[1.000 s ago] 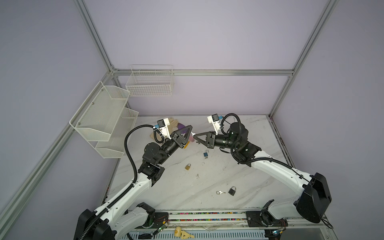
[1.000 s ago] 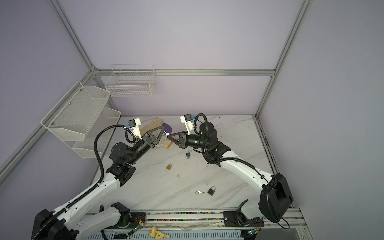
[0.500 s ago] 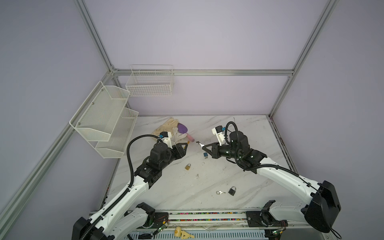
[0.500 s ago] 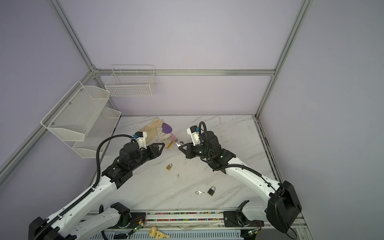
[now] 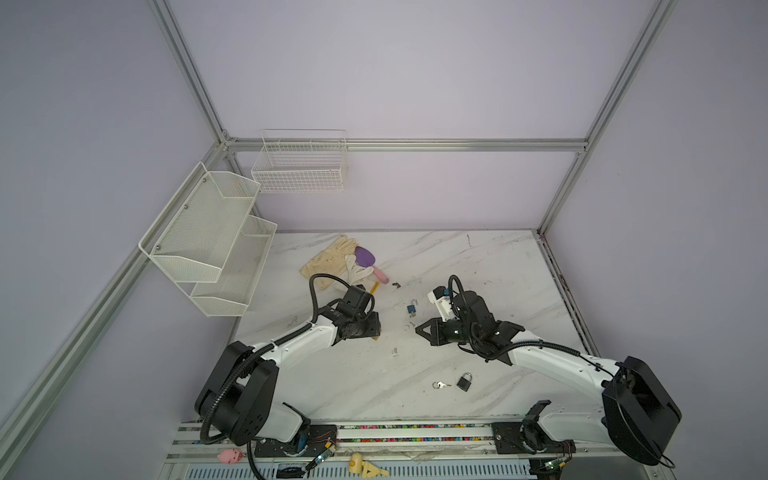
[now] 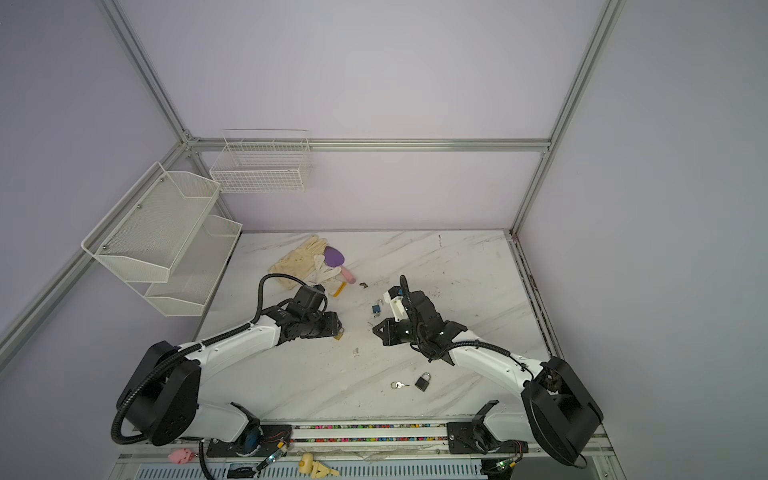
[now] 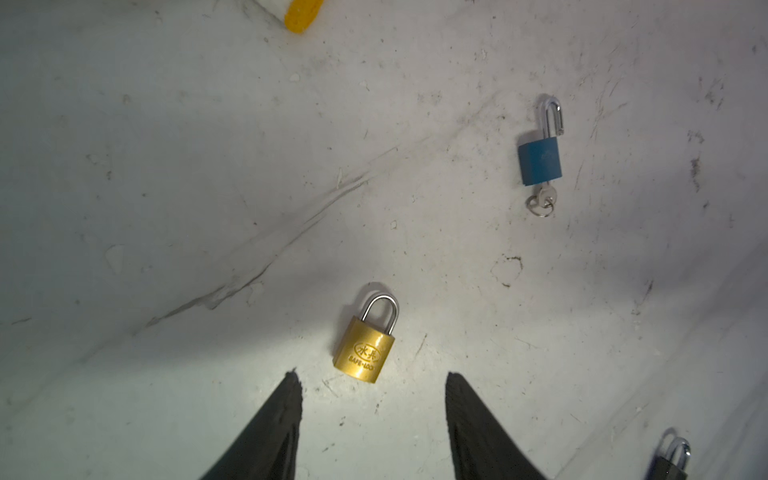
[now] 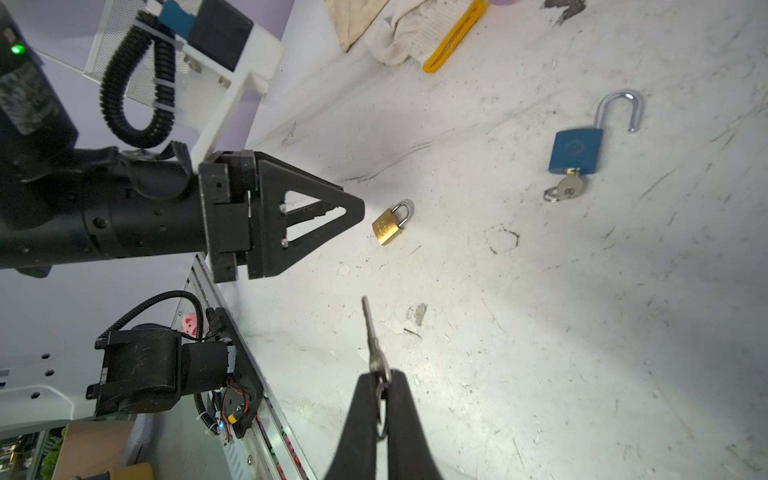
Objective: Unlock with the key
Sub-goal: 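Lower the open left gripper onto the brass padlock while the right gripper draws back, then close the left gripper on the brass padlock body and lift it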
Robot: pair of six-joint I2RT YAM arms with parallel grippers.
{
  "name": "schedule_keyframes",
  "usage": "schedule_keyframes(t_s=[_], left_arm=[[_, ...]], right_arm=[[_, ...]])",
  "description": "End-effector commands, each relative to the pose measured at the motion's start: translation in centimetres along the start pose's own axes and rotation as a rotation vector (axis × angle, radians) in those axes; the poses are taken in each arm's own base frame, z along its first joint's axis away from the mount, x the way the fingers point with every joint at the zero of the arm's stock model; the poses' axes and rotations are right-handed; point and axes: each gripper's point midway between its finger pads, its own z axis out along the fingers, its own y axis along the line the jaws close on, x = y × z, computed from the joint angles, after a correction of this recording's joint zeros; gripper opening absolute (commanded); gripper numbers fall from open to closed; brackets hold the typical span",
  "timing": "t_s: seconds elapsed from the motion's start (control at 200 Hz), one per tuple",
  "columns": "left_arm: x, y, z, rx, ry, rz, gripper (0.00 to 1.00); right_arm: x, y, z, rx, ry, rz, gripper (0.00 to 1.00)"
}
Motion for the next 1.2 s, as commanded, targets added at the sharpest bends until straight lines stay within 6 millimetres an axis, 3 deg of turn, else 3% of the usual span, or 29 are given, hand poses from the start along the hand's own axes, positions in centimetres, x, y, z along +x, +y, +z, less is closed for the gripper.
schedule_keyframes(t_s=[0.0, 0.33, 0.705, 1.195], left_arm=[[-3.3, -1.9, -0.2, 0.012, -0.071, 0.084, 0.56], [-2.2, -3.3, 1.7, -0.017, -0.019, 0.133, 0.56], [-0.7, -2.4, 2.5, -0.278, 0.027, 0.184, 0.49], [0.2, -1.8, 2.6, -0.357, 0.065, 0.162, 0.37]], right_arm=[[-1.2, 0.7, -0.1, -0.022, -0.042, -0.019, 0.0], [-1.0, 0.8, -0.2, -0.025, -0.037, -0.031, 0.0], [-1.3, 0.4, -0.3, 0.01, -0.043, -0.031, 0.0], [-1.5, 0.5, -0.4, 0.013, -0.045, -0.045, 0.0]])
